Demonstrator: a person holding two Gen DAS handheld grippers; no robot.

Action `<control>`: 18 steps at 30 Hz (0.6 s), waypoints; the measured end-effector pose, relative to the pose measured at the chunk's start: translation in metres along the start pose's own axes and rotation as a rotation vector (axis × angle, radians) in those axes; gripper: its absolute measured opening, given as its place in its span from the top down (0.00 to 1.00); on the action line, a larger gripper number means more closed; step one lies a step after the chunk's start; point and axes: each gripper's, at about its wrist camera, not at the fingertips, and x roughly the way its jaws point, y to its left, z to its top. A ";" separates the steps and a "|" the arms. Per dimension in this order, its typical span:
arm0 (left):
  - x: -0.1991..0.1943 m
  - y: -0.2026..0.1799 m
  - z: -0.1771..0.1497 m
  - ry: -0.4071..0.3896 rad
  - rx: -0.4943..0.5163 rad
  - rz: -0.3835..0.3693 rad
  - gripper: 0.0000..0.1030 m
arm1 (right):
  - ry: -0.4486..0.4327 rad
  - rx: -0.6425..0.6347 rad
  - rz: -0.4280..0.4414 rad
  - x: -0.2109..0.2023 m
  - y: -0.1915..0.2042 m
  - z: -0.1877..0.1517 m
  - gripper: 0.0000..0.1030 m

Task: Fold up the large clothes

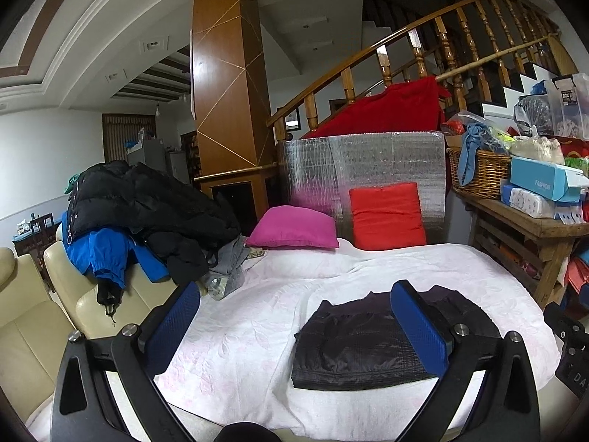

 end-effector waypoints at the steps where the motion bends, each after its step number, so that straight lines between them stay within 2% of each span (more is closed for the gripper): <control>1: -0.001 0.000 0.000 -0.001 -0.003 -0.001 0.00 | -0.001 0.002 -0.001 0.000 0.000 0.000 0.28; 18: -0.009 0.010 0.000 -0.001 -0.024 -0.009 0.00 | 0.018 -0.003 -0.025 0.003 0.008 0.000 0.28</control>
